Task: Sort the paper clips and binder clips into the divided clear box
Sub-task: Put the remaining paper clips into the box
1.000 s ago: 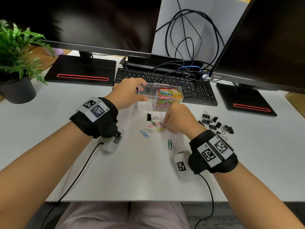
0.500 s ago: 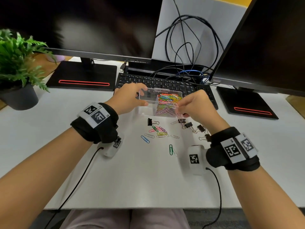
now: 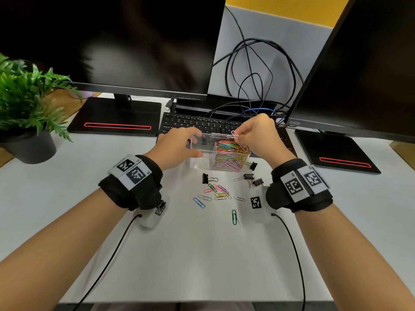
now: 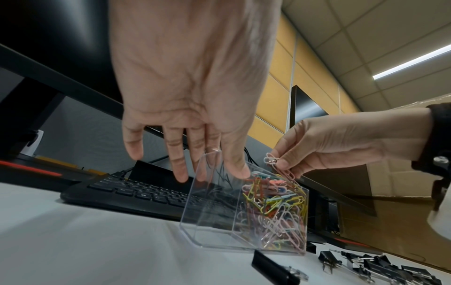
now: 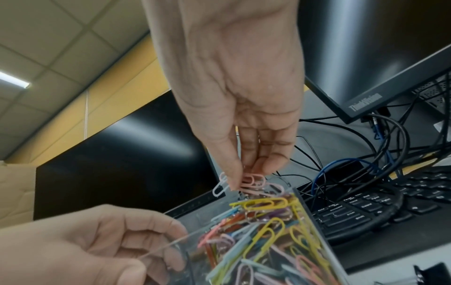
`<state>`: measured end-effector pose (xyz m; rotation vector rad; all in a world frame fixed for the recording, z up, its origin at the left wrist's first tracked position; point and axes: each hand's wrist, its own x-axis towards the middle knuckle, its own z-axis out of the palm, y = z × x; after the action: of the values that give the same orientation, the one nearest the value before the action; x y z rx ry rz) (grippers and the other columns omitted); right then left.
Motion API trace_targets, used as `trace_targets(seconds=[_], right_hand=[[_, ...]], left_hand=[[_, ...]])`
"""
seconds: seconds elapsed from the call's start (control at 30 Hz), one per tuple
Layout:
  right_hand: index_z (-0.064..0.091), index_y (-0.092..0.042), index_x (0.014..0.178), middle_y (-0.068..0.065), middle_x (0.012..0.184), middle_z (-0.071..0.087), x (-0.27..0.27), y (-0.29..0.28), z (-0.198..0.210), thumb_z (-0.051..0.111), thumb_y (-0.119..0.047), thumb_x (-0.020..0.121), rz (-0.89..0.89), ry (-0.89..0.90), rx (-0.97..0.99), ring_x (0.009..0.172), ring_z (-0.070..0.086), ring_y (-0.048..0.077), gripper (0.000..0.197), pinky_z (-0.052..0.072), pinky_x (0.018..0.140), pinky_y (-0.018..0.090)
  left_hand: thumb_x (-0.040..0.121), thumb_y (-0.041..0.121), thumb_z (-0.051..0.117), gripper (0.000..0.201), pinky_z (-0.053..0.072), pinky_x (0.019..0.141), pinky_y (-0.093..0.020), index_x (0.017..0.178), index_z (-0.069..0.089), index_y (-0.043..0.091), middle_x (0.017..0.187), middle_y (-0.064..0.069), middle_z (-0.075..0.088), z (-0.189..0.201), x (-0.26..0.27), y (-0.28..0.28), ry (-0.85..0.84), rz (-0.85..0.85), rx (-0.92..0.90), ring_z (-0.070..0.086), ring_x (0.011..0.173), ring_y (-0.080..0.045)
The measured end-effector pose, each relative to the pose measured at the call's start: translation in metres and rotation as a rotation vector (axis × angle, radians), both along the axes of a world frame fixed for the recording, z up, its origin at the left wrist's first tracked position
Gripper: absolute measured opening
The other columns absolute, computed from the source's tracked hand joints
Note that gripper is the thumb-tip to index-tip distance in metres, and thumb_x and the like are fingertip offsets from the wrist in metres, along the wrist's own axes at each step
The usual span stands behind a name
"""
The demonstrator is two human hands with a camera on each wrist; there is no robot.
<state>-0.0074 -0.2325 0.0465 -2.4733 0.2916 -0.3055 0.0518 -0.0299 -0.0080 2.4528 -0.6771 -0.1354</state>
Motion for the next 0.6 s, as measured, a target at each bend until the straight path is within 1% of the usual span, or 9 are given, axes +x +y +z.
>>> trace_targets(seconds=[0.17,0.33,0.47,0.6], right_hand=[[0.076,-0.008,0.095,0.005,0.095,0.071,0.0046,0.0009,-0.0026,0.075,-0.009,0.08,-0.004,0.054,-0.045,0.077,0.058,0.011,0.015,0.048,0.072,0.022],[0.077,-0.009,0.095,0.006,0.097,0.073,0.0046,0.0023,-0.0041,0.075,-0.008,0.08,0.012,0.073,-0.07,0.08,0.061,0.011,0.016,0.052,0.076,0.023],[0.076,-0.008,0.097,0.005,0.097,0.072,0.002,0.0036,-0.0019,0.075,-0.009,0.08,0.009,0.072,-0.058,0.073,0.057,0.007,0.017,0.051,0.079,0.022],[0.076,-0.009,0.1,0.007,0.099,0.072,0.0015,0.0042,0.0027,0.075,-0.011,0.08,0.007,0.113,-0.062,0.081,0.06,0.012,0.019,0.053,0.086,0.027]], left_hand=[[0.083,0.039,0.073,0.052,0.035,0.102,-0.045,0.13,0.053,0.029,0.119,0.006,0.063,0.0003,0.0001,0.0001,0.0,0.002,0.006,0.056,0.11,-0.019],[0.083,0.039,0.073,0.052,0.034,0.102,-0.045,0.13,0.053,0.029,0.119,0.006,0.063,-0.0002,0.0003,-0.0002,0.0,0.004,0.007,0.056,0.11,-0.02],[0.083,0.039,0.073,0.052,0.034,0.101,-0.044,0.13,0.053,0.029,0.12,0.005,0.063,0.0,-0.0002,-0.0004,-0.002,0.005,0.007,0.055,0.111,-0.02],[0.084,0.039,0.073,0.052,0.034,0.102,-0.046,0.131,0.053,0.028,0.12,0.005,0.063,-0.0001,0.0,-0.0003,-0.002,0.003,0.008,0.055,0.111,-0.02]])
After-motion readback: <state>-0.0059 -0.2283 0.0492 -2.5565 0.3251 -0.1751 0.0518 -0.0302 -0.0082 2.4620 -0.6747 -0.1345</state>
